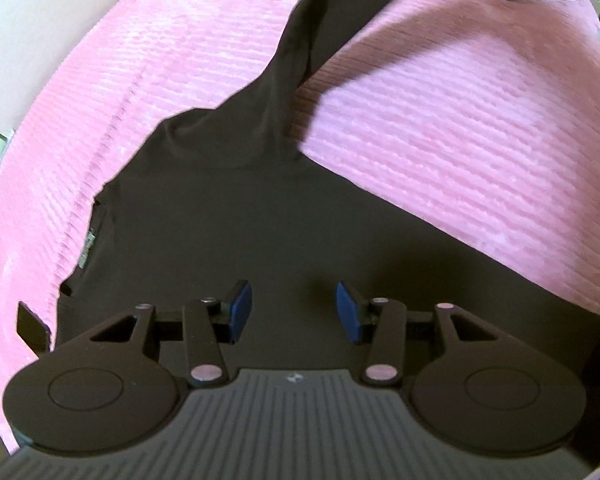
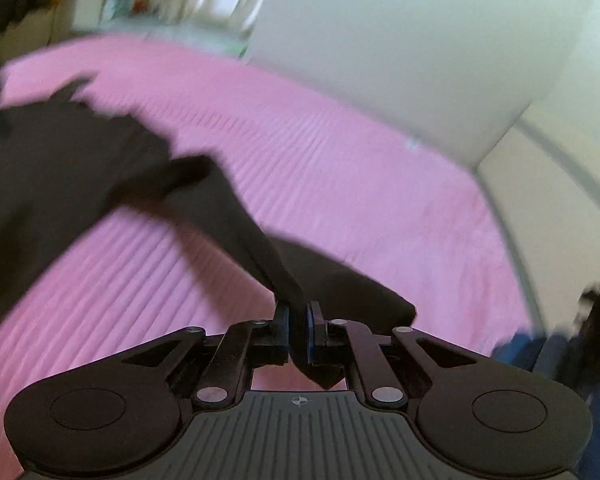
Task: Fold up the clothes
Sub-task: 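Grasp the other sleeve cuff with the right gripper and lay it across the body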
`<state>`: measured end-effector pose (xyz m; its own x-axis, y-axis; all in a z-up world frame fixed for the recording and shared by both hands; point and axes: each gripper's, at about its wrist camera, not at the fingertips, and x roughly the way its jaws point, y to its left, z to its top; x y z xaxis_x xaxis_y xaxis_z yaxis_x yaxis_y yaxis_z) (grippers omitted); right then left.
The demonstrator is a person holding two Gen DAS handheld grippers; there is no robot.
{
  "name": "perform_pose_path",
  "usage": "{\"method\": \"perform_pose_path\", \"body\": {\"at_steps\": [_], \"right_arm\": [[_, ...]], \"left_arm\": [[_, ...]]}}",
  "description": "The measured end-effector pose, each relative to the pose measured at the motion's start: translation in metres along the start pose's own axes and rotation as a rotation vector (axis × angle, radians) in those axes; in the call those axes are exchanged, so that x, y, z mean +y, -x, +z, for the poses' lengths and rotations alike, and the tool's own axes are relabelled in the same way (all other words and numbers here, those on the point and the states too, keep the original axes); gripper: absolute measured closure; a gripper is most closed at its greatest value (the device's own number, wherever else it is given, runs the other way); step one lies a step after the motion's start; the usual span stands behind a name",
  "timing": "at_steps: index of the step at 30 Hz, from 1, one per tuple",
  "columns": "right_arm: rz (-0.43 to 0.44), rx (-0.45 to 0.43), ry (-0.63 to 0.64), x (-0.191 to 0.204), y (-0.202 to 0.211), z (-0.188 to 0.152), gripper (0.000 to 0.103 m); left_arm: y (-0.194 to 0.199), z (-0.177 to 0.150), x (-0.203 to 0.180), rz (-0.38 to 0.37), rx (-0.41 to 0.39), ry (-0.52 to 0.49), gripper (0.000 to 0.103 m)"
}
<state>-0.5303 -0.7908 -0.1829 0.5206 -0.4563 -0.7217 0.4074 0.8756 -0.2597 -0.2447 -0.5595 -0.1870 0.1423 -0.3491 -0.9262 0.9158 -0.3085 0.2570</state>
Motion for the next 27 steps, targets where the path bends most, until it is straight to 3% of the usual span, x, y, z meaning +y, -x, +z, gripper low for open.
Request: {"method": "perform_pose_path", "body": {"at_steps": [1,2,5,12,14,16,17,18,19,21,23,27], "right_arm": [[0.020,0.049,-0.039,0.006,-0.005,-0.014,0.056],[0.041,0.098,-0.077,0.012,-0.009,-0.029,0.015],[0.097,0.226,-0.212,0.025,-0.023,-0.065,0.012],[0.047,0.184,-0.695,-0.051,-0.045,-0.063,0.013],[0.022,0.180,-0.762,-0.073,-0.064,-0.058,0.013],[0.038,0.202,-0.750,-0.085,-0.084,-0.055,0.013],[0.065,0.229,-0.722,-0.086,-0.097,-0.055,0.015],[0.102,0.275,-0.695,-0.087,-0.111,-0.055,0.045],[0.128,0.324,-0.668,-0.088,-0.122,-0.057,0.068],[0.109,0.301,-0.605,-0.094,-0.115,-0.046,0.096],[0.080,0.249,-0.541,-0.101,-0.103,-0.032,0.096],[-0.137,0.058,-0.526,-0.135,-0.072,-0.002,0.095]], "left_arm": [[-0.001,-0.002,-0.001,-0.006,0.005,-0.002,0.060],[-0.002,-0.004,-0.002,-0.013,0.011,-0.005,0.060],[-0.002,-0.009,-0.006,-0.017,0.020,-0.021,0.060],[-0.005,-0.021,-0.008,-0.026,0.052,-0.007,0.060],[-0.007,-0.020,-0.011,-0.029,0.058,-0.006,0.060],[-0.009,-0.018,-0.015,-0.031,0.063,-0.009,0.059],[-0.010,-0.016,-0.017,-0.032,0.066,-0.012,0.059],[-0.012,-0.015,-0.019,-0.035,0.071,-0.017,0.059],[-0.013,-0.013,-0.022,-0.037,0.075,-0.022,0.059],[-0.014,-0.007,-0.025,-0.037,0.076,-0.032,0.059],[-0.014,-0.001,-0.026,-0.034,0.069,-0.033,0.059],[-0.017,0.011,-0.023,-0.035,0.057,-0.010,0.059]]}}
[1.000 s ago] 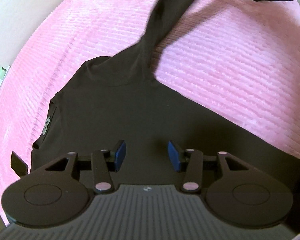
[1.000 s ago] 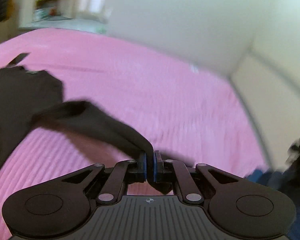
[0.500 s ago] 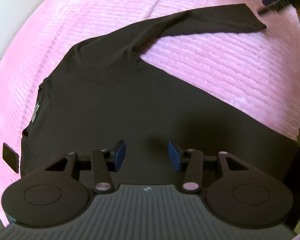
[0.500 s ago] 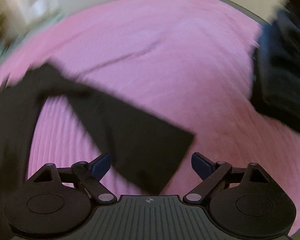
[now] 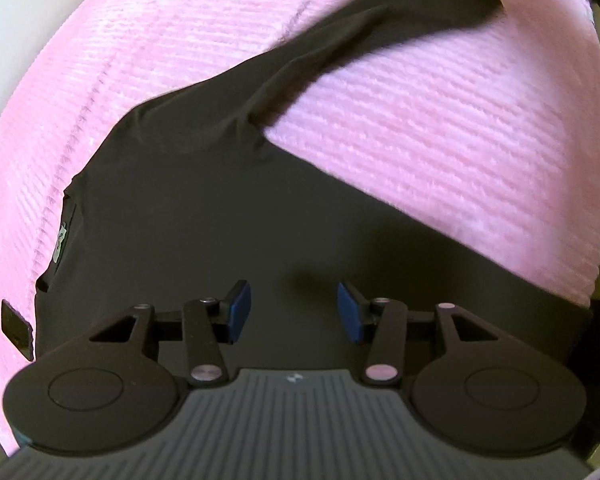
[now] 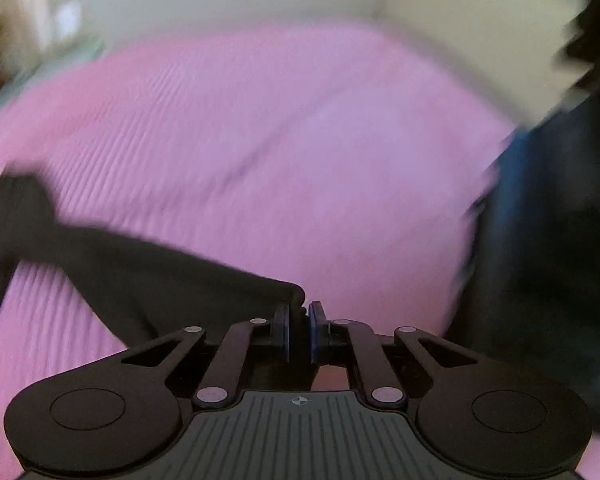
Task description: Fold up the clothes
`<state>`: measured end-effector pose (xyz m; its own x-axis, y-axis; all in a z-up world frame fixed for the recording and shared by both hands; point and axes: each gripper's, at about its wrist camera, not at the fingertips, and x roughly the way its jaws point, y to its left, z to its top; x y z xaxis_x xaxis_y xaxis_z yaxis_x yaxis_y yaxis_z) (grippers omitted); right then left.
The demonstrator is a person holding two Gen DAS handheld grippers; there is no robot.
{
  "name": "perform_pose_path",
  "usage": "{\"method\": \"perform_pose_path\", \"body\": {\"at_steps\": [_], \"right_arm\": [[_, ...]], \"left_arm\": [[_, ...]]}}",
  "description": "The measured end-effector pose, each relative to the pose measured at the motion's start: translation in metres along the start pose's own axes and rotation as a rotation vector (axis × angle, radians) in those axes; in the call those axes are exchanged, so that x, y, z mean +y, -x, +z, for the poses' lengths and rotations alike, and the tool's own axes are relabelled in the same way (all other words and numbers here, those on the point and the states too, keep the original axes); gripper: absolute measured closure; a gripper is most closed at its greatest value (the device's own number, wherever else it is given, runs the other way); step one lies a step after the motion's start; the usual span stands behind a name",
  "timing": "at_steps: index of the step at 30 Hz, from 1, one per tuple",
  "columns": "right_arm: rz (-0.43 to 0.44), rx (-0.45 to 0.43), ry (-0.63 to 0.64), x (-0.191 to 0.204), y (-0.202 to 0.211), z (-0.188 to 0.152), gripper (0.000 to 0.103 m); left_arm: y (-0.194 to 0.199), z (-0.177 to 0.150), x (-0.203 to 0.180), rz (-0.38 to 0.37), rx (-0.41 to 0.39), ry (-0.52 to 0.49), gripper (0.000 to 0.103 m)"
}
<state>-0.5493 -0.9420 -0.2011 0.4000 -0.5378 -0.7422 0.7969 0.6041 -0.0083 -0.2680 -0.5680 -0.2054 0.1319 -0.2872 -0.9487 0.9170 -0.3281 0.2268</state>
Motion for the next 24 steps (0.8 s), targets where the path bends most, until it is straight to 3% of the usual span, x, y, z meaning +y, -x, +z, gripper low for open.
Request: {"method": "perform_pose_path", "body": {"at_steps": [1,2,3,4,8,12,19,20,23,24], "right_arm": [[-0.023,-0.023,-0.018,-0.004,-0.002,0.006,0.095],[-0.035,-0.030,-0.032,-0.006,-0.008,0.009,0.074],[-0.035,-0.027,-0.044,-0.006,-0.012,0.011,0.040],[-0.027,-0.016,-0.053,-0.004,-0.017,0.010,0.034],[0.035,0.036,-0.082,0.014,-0.020,0.000,0.034],[0.130,0.141,-0.103,0.054,-0.015,-0.027,0.034],[0.284,0.346,-0.130,0.125,0.025,-0.072,0.033],[0.295,0.364,-0.125,0.135,0.033,-0.075,0.030],[0.298,0.381,-0.093,0.163,0.059,-0.078,0.003],[0.293,0.374,-0.084,0.172,0.068,-0.077,0.002]], "left_arm": [[-0.001,0.002,0.000,-0.003,0.000,0.004,0.059],[-0.003,0.005,0.000,-0.006,0.000,0.008,0.059],[-0.004,0.007,0.000,-0.009,0.000,0.012,0.059],[-0.004,0.008,-0.001,-0.014,-0.002,0.014,0.059],[-0.001,0.006,-0.003,-0.014,-0.003,0.014,0.059],[0.003,-0.009,0.003,0.003,0.021,0.072,0.059],[0.042,-0.060,0.025,0.073,0.052,0.281,0.056],[0.050,-0.071,0.029,0.086,0.058,0.317,0.054],[0.075,-0.106,0.037,0.129,0.070,0.416,0.047],[0.083,-0.119,0.040,0.145,0.072,0.447,0.044]]}}
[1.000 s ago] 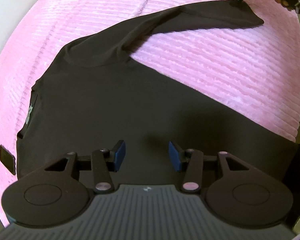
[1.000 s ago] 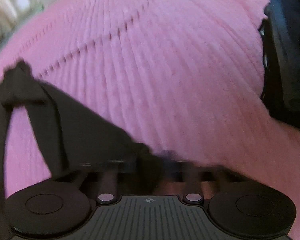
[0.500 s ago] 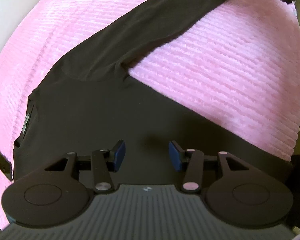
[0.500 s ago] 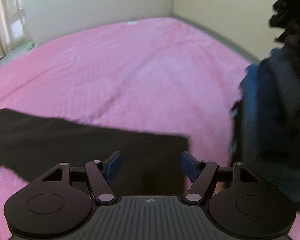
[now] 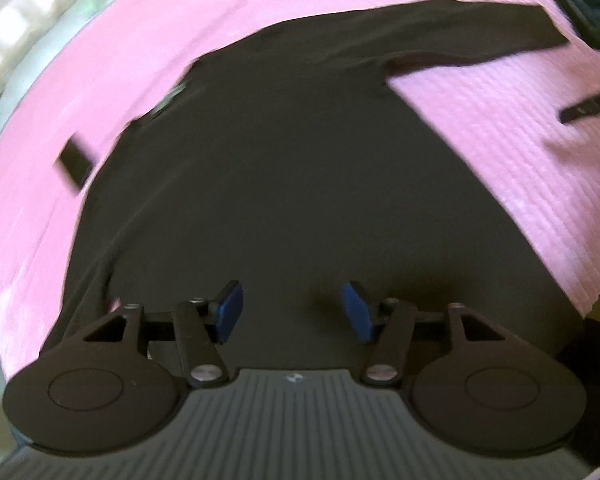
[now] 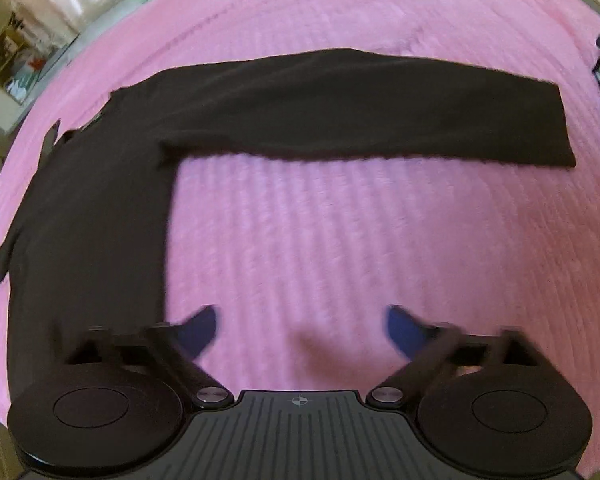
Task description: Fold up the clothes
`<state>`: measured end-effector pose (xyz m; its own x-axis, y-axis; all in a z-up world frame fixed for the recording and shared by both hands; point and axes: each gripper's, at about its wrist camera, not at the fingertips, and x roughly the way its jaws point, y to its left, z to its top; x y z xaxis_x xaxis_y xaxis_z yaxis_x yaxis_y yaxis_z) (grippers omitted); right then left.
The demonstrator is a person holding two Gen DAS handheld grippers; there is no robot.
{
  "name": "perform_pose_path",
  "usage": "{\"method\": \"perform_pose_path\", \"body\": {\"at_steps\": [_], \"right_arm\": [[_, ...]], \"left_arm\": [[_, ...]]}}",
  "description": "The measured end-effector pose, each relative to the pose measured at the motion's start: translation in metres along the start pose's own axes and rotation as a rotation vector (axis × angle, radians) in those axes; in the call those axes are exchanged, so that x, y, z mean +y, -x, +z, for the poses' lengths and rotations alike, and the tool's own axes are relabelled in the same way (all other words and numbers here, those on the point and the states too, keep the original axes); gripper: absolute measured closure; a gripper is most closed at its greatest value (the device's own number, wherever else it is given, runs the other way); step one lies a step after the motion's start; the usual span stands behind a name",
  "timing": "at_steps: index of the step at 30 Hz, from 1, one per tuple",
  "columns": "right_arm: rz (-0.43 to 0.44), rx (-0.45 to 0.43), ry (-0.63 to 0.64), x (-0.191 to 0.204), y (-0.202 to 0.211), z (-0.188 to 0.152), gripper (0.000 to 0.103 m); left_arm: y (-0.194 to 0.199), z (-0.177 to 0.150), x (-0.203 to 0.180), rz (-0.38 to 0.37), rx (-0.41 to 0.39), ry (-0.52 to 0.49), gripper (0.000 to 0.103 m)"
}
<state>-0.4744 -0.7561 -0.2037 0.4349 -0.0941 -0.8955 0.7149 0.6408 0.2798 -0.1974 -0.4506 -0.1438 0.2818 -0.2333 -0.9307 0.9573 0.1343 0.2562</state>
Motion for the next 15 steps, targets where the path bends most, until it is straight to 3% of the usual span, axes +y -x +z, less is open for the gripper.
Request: {"method": "perform_pose_path", "body": {"at_steps": [4,7,11,15], "right_arm": [[-0.007,-0.022,0.033,0.048,0.013,0.004,0.002],[-0.036,-0.073,0.035,0.085,0.028,0.000,0.002],[-0.081,-0.153,-0.019,0.141,0.045,-0.016,0.002],[-0.067,-0.162,-0.191,0.210,0.061,-0.058,0.002]], "left_arm": [[0.024,-0.049,0.046,0.041,0.001,0.157,0.025],[0.037,-0.089,0.087,0.033,-0.018,0.293,0.010],[0.042,-0.149,0.144,0.037,-0.029,0.360,0.006],[0.050,-0.213,0.204,0.016,-0.058,0.433,0.006]]}}
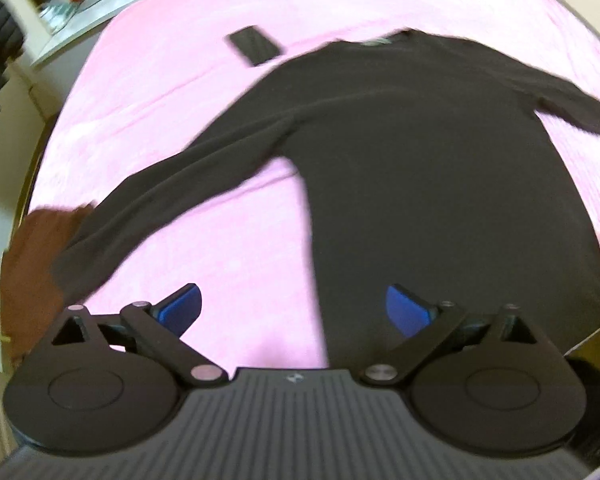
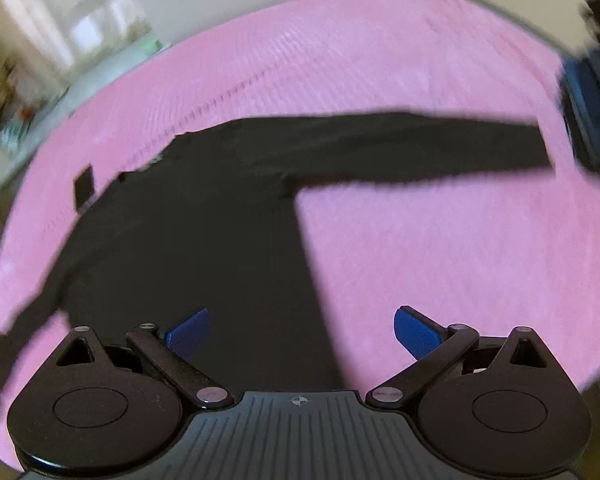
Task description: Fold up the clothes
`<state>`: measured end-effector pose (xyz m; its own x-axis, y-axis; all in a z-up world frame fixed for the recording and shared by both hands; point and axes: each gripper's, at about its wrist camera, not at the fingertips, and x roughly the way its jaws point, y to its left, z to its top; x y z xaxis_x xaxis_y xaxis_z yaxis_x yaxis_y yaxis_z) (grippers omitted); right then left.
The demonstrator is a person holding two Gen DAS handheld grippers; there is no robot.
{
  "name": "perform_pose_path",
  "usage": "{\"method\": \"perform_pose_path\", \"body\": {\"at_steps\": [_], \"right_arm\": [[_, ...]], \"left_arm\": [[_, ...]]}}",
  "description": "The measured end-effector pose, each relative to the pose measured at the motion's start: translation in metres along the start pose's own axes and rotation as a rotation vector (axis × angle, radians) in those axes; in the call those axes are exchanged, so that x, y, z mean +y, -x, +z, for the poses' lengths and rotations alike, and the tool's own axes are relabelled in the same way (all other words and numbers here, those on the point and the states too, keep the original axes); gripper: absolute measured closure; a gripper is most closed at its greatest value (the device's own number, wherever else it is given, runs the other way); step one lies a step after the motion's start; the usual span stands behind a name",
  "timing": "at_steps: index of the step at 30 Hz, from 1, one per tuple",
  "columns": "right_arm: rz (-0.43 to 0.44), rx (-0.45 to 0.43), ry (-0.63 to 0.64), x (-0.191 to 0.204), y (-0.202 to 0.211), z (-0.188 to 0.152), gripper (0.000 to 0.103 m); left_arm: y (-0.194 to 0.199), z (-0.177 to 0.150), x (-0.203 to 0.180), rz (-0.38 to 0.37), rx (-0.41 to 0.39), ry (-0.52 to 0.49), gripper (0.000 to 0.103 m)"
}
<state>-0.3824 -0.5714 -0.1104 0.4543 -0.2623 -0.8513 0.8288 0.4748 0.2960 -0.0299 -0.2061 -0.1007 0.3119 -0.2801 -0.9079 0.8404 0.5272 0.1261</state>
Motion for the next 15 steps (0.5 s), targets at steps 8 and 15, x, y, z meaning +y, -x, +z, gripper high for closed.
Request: {"method": "perform_pose_path", "body": {"at_steps": [8,15], "right_arm": [[-0.031,0.024,-0.069,0.100,0.049,-0.103,0.002],[-0.142,0.074,-0.005,0.113,0.063,-0.128,0.002]], "left_arm": [[0.043,-0.060,0.127,0.041,-0.073,0.071,0.005],[0.057,-0.090,0.169,0.038,-0.081,0.131,0.005]]}}
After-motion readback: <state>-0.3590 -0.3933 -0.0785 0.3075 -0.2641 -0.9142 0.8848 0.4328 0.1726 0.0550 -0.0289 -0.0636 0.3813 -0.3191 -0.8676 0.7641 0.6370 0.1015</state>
